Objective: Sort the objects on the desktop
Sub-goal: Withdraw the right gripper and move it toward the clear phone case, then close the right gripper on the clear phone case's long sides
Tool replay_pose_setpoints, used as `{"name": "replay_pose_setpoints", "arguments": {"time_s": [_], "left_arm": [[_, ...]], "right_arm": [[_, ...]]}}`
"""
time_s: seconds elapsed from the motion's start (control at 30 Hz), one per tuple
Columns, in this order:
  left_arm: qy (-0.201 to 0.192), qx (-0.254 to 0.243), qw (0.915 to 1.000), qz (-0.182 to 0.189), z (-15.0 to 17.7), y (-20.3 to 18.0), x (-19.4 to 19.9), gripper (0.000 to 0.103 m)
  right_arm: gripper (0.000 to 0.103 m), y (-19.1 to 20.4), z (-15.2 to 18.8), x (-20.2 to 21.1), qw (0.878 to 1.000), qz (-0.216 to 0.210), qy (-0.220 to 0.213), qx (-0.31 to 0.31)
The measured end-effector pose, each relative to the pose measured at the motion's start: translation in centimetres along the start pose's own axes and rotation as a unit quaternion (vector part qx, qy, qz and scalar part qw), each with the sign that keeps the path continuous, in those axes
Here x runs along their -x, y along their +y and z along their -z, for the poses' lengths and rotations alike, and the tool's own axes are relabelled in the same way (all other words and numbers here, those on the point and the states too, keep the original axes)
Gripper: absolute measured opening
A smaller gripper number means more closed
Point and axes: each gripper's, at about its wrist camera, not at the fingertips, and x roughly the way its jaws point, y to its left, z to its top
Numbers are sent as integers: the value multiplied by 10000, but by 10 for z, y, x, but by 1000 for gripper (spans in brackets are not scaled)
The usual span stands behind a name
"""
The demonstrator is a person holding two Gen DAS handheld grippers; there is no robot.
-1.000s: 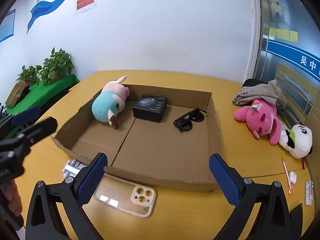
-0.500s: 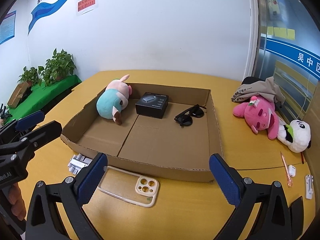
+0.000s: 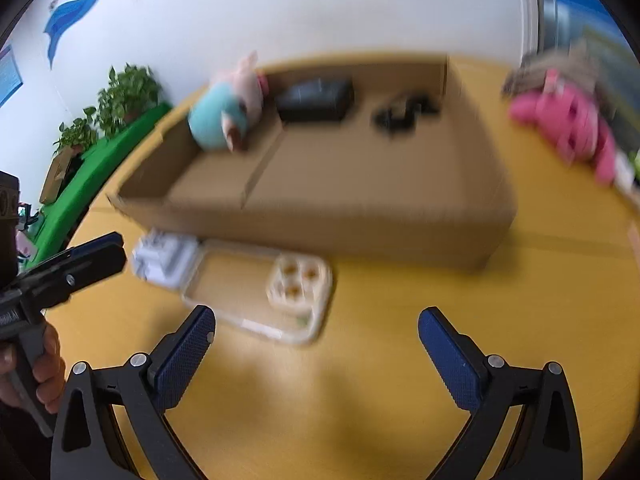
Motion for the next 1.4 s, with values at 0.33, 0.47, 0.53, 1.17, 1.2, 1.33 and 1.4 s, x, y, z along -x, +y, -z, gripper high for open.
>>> {"name": "replay_pose_setpoints", "arguments": {"time_s": [0.33,0.47,0.53,1.17,1.2,1.33,1.4], "left_arm": [[437,90,9977,513,7,12,-44,79],[375,373,9975,475,2,26,-45,79],[402,265,9981,377,2,24,-45,79],[978,-63,9945,382,16,19,-45,74],[994,-102,9943,362,18,18,-42,74],[1208,-158,9915,449,38,15,-27,74],[1361,-372,9893,360,49,6,-21,74]], "right_arm": [[103,-4,15,-30,9995,-101,286,34],[103,-6,15,-29,9997,-105,229,-30],[103,-5,14,-32,9997,-99,221,-1],[103,39,11,-56,9950,-522,168,837],[103,39,14,-53,9945,-623,160,829],[103,44,35,-40,9924,-847,202,869],[103,51,47,-33,9924,-805,257,891]]}}
